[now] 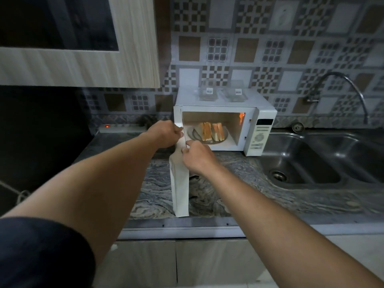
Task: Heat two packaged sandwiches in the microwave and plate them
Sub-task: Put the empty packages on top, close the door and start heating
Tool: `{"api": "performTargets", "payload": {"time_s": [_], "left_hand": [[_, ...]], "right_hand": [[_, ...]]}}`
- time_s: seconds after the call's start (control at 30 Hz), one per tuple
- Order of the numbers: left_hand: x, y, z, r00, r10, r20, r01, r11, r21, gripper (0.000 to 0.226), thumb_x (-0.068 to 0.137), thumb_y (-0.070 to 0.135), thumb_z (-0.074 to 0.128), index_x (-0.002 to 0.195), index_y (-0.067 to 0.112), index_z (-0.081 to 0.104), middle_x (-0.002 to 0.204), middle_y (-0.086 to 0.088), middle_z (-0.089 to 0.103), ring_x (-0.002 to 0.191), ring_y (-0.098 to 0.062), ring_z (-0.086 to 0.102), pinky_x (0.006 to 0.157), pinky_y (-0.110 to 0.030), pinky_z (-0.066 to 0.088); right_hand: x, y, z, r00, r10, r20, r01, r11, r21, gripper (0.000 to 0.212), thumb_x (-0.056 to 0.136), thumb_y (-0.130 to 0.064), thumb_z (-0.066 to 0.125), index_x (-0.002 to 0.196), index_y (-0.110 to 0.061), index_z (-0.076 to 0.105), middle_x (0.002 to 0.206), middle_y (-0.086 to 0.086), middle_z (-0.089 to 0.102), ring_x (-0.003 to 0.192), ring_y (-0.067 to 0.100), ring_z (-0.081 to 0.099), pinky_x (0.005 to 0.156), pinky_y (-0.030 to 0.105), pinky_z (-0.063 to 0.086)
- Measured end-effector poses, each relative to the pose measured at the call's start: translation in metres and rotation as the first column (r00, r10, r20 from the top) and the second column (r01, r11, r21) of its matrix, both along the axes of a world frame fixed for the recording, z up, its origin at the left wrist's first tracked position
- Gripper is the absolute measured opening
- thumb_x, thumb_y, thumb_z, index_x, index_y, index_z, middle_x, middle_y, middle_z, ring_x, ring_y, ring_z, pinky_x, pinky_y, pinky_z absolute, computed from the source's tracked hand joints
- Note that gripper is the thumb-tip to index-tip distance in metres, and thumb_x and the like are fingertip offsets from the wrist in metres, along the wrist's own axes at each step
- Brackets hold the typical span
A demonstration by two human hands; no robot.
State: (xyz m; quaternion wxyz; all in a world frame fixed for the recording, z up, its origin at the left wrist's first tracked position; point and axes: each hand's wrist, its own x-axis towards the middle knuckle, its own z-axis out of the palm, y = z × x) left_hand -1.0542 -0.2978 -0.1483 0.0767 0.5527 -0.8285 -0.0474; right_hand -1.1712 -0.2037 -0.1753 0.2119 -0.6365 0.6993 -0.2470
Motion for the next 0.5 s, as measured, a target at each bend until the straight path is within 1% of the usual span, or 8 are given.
{"api": "performTargets", "payload": {"time_s": [0.1, 0.13, 0.2, 0.27, 0.33, 0.4, 0.47, 0.5], "left_hand": [[-0.01, -0.005, -0.004, 0.996, -0.076, 0.04, 0.077, 0.997, -0.027, 0.044, 0.104, 0.038, 0.032, 0.136, 0.019, 0.054, 0.138, -0.017, 0.055, 0.125, -0.036, 0.051, 0.103, -0.041, 0.041], [-0.014, -0.008, -0.008, 0.993, -0.104, 0.053, 0.106, 0.994, -0.027, 0.046, 0.104, 0.039, 0.029, 0.14, 0.018, 0.05, 0.142, -0.016, 0.051, 0.128, -0.037, 0.049, 0.105, -0.041, 0.04], [-0.027, -0.013, -0.016, 0.987, -0.161, 0.025, 0.161, 0.987, 0.002, 0.051, 0.104, 0.042, 0.026, 0.146, 0.017, 0.041, 0.149, -0.014, 0.044, 0.133, -0.036, 0.044, 0.108, -0.042, 0.037], [-0.042, -0.02, -0.026, 0.978, -0.21, 0.005, 0.21, 0.978, 0.016, 0.054, 0.104, 0.044, 0.023, 0.149, 0.016, 0.035, 0.154, -0.013, 0.036, 0.14, -0.034, 0.036, 0.112, -0.047, 0.032], [-0.053, -0.024, -0.032, 0.974, -0.228, 0.016, 0.228, 0.974, 0.001, 0.053, 0.104, 0.042, 0.022, 0.15, 0.016, 0.032, 0.157, -0.012, 0.029, 0.145, -0.031, 0.024, 0.115, -0.054, 0.024], [-0.068, -0.032, -0.036, 0.964, -0.264, 0.028, 0.265, 0.963, -0.041, 0.052, 0.104, 0.04, 0.021, 0.148, 0.014, 0.033, 0.155, -0.013, 0.03, 0.145, -0.03, 0.023, 0.113, -0.057, 0.025], [-0.081, -0.039, -0.04, 0.959, -0.281, 0.027, 0.283, 0.957, -0.066, 0.051, 0.104, 0.039, 0.021, 0.147, 0.014, 0.033, 0.155, -0.014, 0.03, 0.144, -0.031, 0.024, 0.113, -0.056, 0.025], [-0.089, -0.044, -0.041, 0.96, -0.281, 0.02, 0.281, 0.957, -0.074, 0.052, 0.104, 0.039, 0.021, 0.149, 0.014, 0.03, 0.157, -0.014, 0.027, 0.145, -0.031, 0.022, 0.115, -0.056, 0.023]], "right_hand": [[-0.007, 0.004, 0.008, 0.996, -0.08, -0.036, 0.081, 0.996, 0.027, 0.038, 0.101, -0.021, 0.046, 0.137, -0.012, 0.055, 0.137, 0.015, 0.057, 0.122, 0.034, 0.055, 0.097, 0.04, 0.048], [-0.012, 0.004, 0.01, 0.993, -0.105, -0.058, 0.107, 0.994, 0.033, 0.037, 0.099, -0.017, 0.046, 0.134, -0.012, 0.057, 0.132, 0.015, 0.06, 0.116, 0.034, 0.058, 0.093, 0.04, 0.05], [-0.027, 0.004, 0.013, 0.98, -0.162, -0.116, 0.166, 0.986, 0.025, 0.03, 0.096, -0.009, 0.047, 0.122, -0.006, 0.061, 0.119, 0.017, 0.063, 0.098, 0.034, 0.06, 0.081, 0.039, 0.051], [-0.041, 0.004, 0.013, 0.959, -0.208, -0.193, 0.21, 0.978, -0.007, 0.024, 0.095, -0.006, 0.048, 0.116, -0.004, 0.06, 0.112, 0.017, 0.064, 0.088, 0.033, 0.056, 0.072, 0.037, 0.044], [-0.052, 0.004, 0.009, 0.941, -0.211, -0.263, 0.21, 0.977, -0.034, 0.027, 0.094, -0.006, 0.049, 0.118, -0.005, 0.06, 0.112, 0.017, 0.064, 0.095, 0.036, 0.059, 0.072, 0.037, 0.043], [-0.068, 0.002, 0.003, 0.92, -0.223, -0.322, 0.213, 0.975, -0.065, 0.03, 0.092, -0.005, 0.048, 0.12, -0.003, 0.058, 0.112, 0.019, 0.064, 0.102, 0.04, 0.061, 0.078, 0.041, 0.047], [-0.088, -0.004, -0.002, 0.907, -0.225, -0.357, 0.204, 0.974, -0.096, 0.036, 0.09, -0.005, 0.047, 0.126, -0.004, 0.054, 0.112, 0.021, 0.064, 0.102, 0.041, 0.06, 0.081, 0.044, 0.047], [-0.101, -0.009, -0.004, 0.902, -0.217, -0.373, 0.189, 0.976, -0.11, 0.038, 0.09, -0.006, 0.046, 0.127, -0.005, 0.053, 0.113, 0.021, 0.064, 0.102, 0.042, 0.06, 0.081, 0.044, 0.047]]}}
